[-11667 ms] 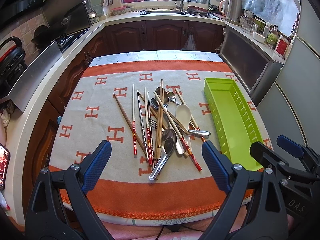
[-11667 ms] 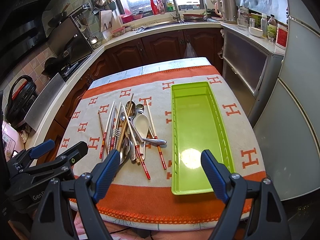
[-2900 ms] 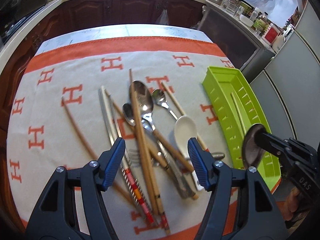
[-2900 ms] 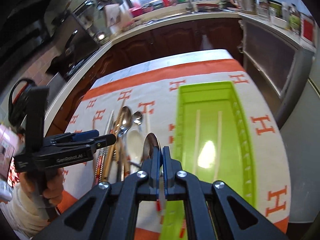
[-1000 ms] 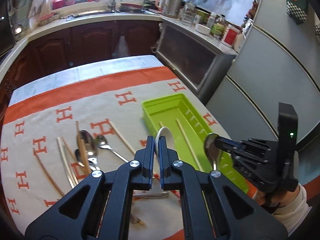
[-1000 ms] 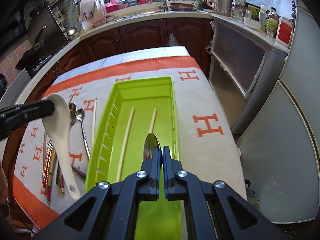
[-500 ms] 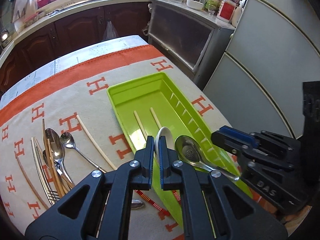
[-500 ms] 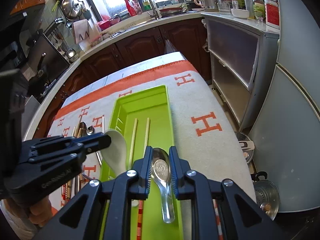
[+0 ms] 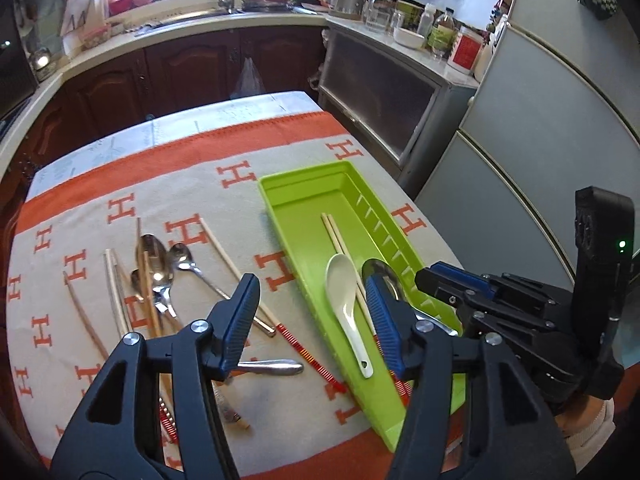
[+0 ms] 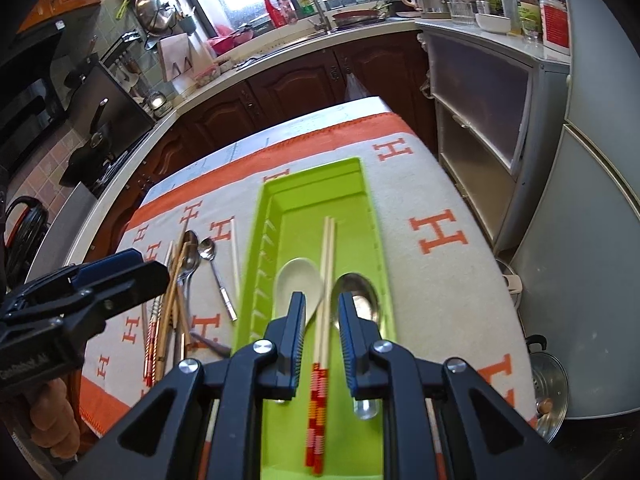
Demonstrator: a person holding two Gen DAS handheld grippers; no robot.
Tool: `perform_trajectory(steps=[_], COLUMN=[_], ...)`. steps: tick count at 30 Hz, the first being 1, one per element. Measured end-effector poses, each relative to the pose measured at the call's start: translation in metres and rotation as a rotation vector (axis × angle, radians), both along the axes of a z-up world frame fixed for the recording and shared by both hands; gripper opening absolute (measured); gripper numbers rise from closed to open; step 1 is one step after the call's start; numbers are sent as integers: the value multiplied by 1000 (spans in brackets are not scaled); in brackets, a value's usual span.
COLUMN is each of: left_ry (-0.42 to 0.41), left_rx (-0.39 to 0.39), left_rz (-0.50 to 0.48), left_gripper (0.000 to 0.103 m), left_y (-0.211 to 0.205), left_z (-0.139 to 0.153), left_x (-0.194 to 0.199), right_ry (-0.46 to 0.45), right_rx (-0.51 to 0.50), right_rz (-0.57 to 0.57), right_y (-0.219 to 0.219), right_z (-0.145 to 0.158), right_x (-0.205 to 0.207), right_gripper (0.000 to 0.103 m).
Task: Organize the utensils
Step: 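Withdraw both grippers from the tray back over the pile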
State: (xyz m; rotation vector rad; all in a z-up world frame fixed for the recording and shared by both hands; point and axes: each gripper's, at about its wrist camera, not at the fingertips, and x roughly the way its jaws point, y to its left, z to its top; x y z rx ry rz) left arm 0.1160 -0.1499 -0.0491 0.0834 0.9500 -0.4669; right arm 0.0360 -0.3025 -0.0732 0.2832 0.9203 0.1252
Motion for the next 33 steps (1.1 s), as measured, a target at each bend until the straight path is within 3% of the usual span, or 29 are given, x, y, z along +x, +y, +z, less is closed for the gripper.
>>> perform_trajectory(steps=[20, 33], left_ry=[32, 65], left_rx=[18, -10], left_rz=[167, 253], left_gripper=[53, 53], left_y=[91, 147], left_z=[3, -8], left_x=[-67, -76], right_ry=[1, 47], right_rx=[-15, -48], right_rz=[97, 162], right_y=[53, 99], right_z=[15, 8], right_x=[-41, -34], right_gripper=[16, 16])
